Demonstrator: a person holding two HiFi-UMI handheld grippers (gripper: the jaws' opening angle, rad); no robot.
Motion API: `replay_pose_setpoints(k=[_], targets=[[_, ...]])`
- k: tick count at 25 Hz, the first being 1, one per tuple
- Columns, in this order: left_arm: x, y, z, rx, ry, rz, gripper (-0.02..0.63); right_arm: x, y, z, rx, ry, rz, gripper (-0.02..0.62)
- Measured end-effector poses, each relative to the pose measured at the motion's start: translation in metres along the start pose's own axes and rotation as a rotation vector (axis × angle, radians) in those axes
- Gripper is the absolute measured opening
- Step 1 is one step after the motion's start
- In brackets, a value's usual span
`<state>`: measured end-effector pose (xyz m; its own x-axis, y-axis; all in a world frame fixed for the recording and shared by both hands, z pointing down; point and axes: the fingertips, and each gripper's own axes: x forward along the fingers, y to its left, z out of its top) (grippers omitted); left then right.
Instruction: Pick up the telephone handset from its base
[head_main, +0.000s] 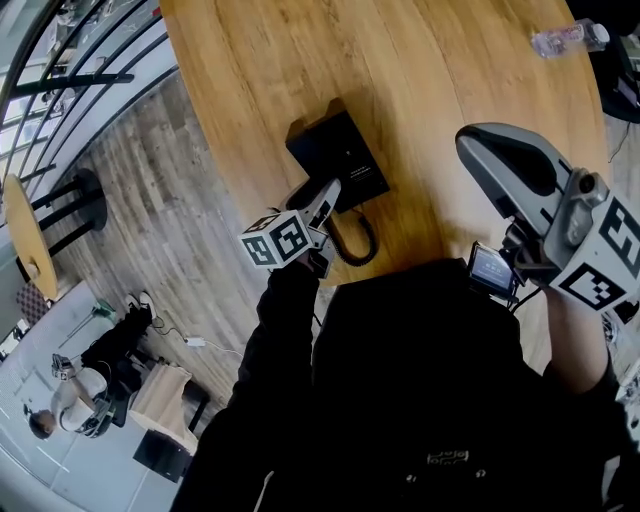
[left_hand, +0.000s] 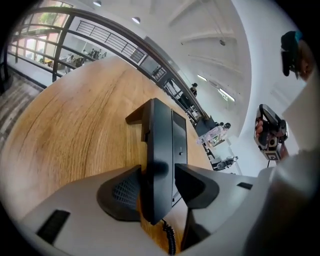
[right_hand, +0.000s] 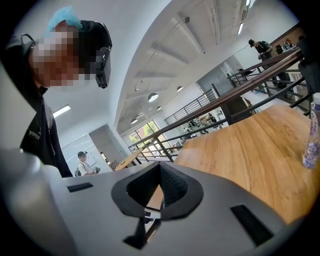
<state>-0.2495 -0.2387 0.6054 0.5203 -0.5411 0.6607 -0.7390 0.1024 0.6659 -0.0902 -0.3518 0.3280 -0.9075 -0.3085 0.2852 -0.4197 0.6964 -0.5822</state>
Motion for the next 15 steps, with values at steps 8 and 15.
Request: replay_pose_setpoints(k=[8,15], targets=[[0.0009,0.0033,-0.0009,0.001,-0.062,0.014,0.172,-0.0037,-0.0024,-0.0049,0.005,0.000,0.006,0.017],[-0.0029,0.0019,-0.0012,0.070,-0.061,0.123,0.160,-0.0046,0.0010,-0.0056,0.007,0.004,0.017,0.017]])
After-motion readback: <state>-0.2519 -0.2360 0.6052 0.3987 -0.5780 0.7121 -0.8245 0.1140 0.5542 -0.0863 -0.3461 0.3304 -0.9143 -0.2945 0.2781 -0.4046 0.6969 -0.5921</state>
